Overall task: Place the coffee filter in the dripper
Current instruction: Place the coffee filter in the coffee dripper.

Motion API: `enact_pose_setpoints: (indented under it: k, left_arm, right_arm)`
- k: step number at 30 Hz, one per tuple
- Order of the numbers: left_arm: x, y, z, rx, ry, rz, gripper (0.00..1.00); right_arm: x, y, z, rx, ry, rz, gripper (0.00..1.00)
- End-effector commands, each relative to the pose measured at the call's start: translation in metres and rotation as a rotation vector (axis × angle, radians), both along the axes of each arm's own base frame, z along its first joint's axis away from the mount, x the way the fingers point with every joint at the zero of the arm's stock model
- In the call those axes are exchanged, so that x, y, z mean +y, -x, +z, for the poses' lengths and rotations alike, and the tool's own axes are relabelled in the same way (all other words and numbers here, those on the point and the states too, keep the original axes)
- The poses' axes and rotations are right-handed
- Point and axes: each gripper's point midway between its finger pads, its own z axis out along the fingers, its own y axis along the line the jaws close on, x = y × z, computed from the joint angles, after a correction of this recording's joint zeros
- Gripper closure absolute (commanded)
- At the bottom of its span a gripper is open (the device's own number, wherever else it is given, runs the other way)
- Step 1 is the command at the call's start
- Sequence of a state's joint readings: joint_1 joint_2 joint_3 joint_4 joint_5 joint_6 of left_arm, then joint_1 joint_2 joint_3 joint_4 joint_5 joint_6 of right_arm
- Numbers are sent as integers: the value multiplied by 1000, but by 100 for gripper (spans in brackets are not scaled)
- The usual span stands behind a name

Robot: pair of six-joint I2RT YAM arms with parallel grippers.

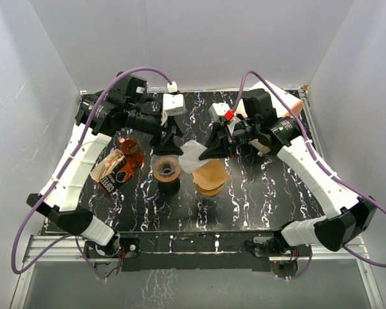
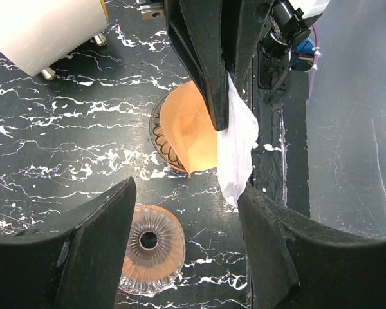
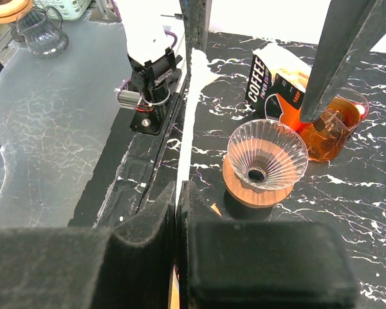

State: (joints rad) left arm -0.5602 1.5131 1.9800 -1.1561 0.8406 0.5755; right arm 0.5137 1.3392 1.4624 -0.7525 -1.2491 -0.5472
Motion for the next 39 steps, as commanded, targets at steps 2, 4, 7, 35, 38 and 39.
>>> enact_pose_setpoints:
  k: [2, 4, 7, 35, 38, 39]
  left_arm:
    - [4, 15, 11, -34, 27, -45, 38]
    - [8, 16, 16, -60, 29, -36, 38]
    - [10, 18, 27, -75, 53, -26, 37]
    - [-8, 18, 30, 58, 155, -1, 44]
    - [-5, 22, 32, 43, 156, -9, 42]
    - [-4, 24, 33, 38, 157, -13, 41]
  right_arm:
    - [-6, 1, 16, -45, -47, -6, 100]
    - [-9, -1, 17, -49, -49, -21, 100]
    - [-14, 0, 17, -84, -52, -26, 99]
    - [-13, 13, 18, -163, -110, 134, 99]
    - [-13, 12, 17, -161, -106, 130, 99]
    - [-13, 12, 16, -157, -105, 128, 99]
